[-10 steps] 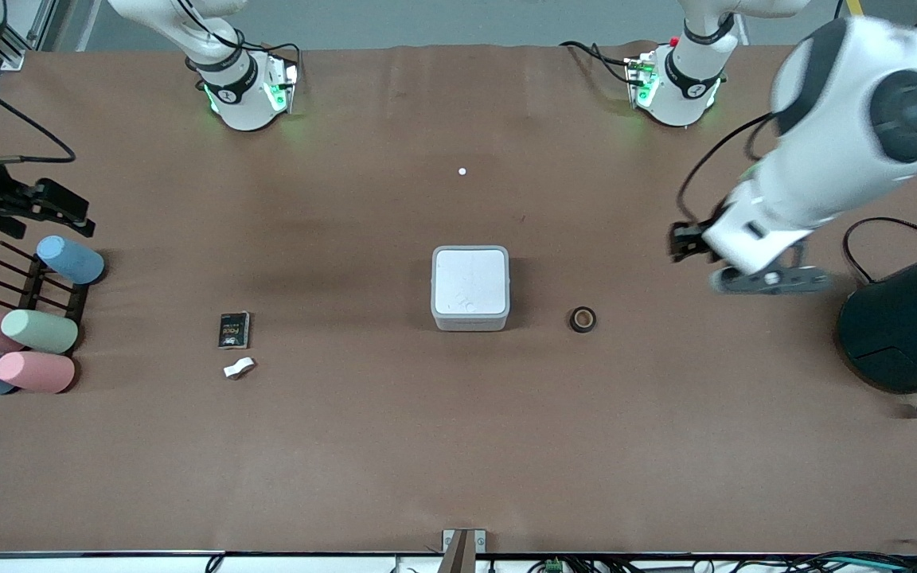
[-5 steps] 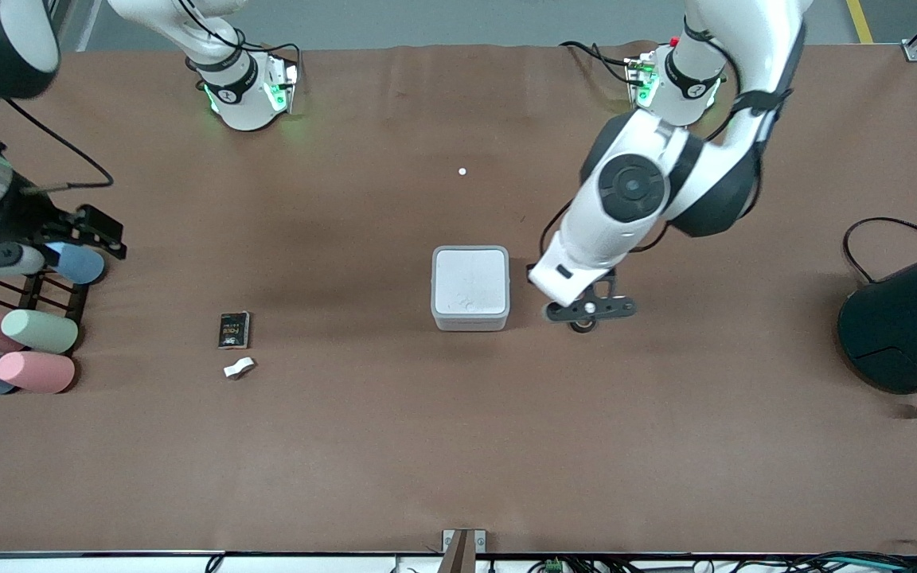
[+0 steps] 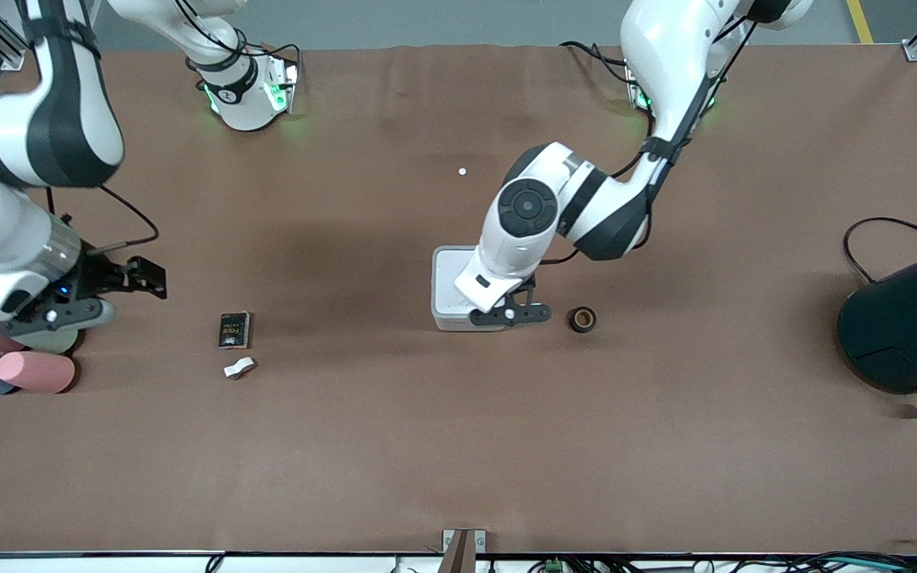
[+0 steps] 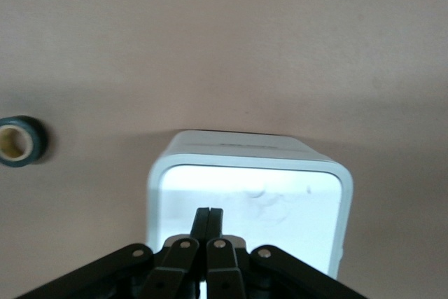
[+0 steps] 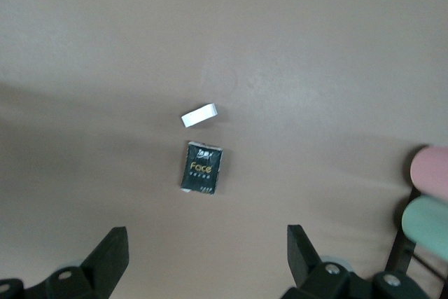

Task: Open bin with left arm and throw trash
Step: 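Open the bin lid with the left gripper while the right gripper reaches the paper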

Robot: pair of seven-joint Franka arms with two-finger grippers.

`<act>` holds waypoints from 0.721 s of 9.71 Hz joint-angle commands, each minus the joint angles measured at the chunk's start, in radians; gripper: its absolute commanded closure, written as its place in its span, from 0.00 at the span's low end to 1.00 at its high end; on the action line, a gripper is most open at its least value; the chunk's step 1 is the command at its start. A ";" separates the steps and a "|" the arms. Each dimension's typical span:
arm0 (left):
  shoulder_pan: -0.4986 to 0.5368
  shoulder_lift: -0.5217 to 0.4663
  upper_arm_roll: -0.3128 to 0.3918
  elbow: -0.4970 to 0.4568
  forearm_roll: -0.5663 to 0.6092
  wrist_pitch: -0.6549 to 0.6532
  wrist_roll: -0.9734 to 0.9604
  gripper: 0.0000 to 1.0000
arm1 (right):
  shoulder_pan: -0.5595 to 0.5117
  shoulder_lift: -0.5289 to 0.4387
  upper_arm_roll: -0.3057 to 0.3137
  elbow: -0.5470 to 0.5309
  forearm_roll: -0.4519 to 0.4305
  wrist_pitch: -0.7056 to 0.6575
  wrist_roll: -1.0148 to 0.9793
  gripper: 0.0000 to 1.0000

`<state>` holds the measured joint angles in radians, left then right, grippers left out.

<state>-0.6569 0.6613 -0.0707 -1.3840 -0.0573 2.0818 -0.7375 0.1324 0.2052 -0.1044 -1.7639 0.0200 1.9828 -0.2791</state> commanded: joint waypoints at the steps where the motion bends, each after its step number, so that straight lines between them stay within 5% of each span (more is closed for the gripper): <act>1: -0.027 0.044 0.014 0.034 0.004 0.070 -0.006 1.00 | 0.002 0.075 0.002 0.001 0.000 0.088 -0.061 0.00; 5: -0.029 0.083 0.014 0.033 0.002 0.123 -0.005 1.00 | 0.007 0.221 0.008 0.003 0.003 0.244 -0.159 0.01; 7: -0.041 0.109 0.014 0.031 0.004 0.123 -0.006 1.00 | -0.005 0.275 0.021 0.004 0.072 0.283 -0.205 0.02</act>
<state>-0.6781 0.7275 -0.0649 -1.3736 -0.0568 2.2009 -0.7375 0.1397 0.4560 -0.0938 -1.7664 0.0438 2.2423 -0.4331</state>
